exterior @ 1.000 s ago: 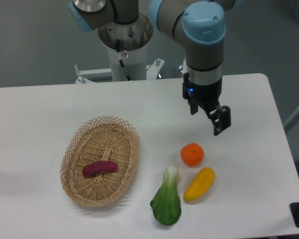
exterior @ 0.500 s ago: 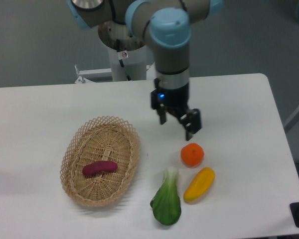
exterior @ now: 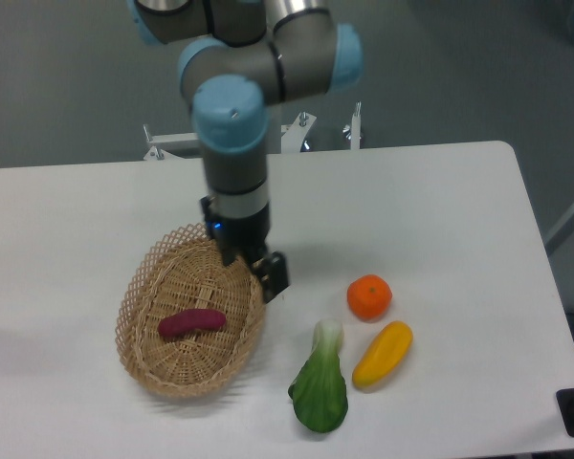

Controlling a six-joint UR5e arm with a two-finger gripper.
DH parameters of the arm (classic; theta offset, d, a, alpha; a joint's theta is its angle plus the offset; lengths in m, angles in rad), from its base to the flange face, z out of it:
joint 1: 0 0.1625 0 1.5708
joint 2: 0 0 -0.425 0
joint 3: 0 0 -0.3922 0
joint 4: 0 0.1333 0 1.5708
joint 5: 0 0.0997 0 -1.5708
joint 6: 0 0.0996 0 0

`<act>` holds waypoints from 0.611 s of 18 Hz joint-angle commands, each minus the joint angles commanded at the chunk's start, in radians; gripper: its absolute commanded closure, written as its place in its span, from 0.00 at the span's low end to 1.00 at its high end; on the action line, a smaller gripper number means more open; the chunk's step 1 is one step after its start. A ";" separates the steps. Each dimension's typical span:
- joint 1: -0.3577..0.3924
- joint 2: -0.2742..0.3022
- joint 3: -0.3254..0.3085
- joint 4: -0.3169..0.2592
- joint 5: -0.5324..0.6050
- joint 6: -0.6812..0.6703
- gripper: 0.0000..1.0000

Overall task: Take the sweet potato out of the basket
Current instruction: 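Move the gripper over the wicker basket toward the purple sweet potato, then lower the gripper into the basket and close it on the sweet potato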

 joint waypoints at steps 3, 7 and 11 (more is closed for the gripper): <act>-0.041 -0.066 0.014 0.008 0.002 0.000 0.00; -0.081 -0.128 0.032 0.038 0.002 -0.011 0.00; -0.091 -0.163 0.023 0.052 0.006 -0.009 0.00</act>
